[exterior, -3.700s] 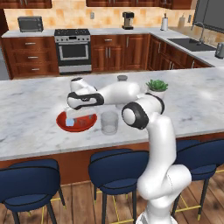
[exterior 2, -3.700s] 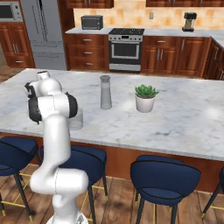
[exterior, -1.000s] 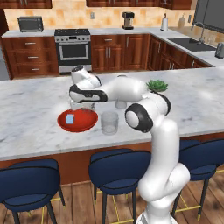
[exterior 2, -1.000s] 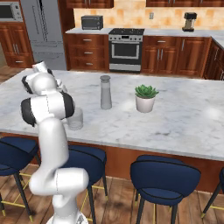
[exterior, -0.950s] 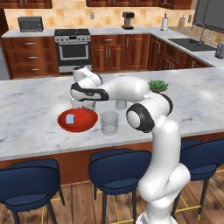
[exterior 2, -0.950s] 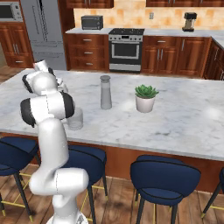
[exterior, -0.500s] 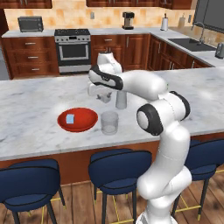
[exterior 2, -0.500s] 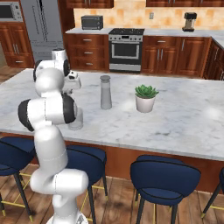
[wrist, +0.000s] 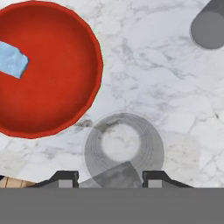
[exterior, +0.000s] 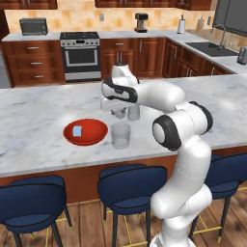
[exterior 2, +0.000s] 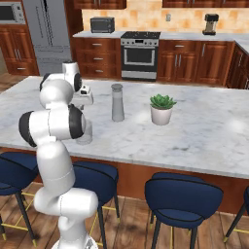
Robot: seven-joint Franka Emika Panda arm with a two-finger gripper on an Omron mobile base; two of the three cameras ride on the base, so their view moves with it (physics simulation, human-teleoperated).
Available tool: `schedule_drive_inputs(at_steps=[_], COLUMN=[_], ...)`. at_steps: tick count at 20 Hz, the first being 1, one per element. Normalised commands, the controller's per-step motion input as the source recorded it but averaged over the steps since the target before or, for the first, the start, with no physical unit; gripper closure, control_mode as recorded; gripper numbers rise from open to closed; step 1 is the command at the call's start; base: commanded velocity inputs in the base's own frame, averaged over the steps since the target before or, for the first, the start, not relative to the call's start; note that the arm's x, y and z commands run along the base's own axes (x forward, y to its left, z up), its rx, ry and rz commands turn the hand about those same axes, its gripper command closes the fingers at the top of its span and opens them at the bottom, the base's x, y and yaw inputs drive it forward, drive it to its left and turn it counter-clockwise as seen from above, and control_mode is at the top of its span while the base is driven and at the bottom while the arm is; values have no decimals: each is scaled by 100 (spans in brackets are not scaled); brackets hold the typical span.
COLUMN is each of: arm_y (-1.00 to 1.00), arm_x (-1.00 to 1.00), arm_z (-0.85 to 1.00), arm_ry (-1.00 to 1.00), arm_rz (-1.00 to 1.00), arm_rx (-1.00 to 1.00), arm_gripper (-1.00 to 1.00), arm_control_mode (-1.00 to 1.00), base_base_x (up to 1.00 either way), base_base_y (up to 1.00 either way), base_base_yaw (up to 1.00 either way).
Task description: There are two ice cubes in the ice bowl. Place both ice cubes in the glass cup.
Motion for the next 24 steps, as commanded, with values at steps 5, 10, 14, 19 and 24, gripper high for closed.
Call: schedule_drive_inputs(at_steps=[5,10,14,19,24], arm_y=[0,0,0,-4,-6], arm_x=[0,0,0,0,0], arm_z=[0,0,0,-5,-13], arm_ry=[0,0,0,0,0], arm_rz=[0,0,0,0,0], arm_rx=[0,0,0,0,0], arm_gripper=[100,100,100,100,100], arm_control_mode=[-100,-100,-100,-100,-100], base_base_x=[0,0,0,0,0], base_base_y=[0,0,0,0,0], base_base_yaw=[0,0,0,0,0])
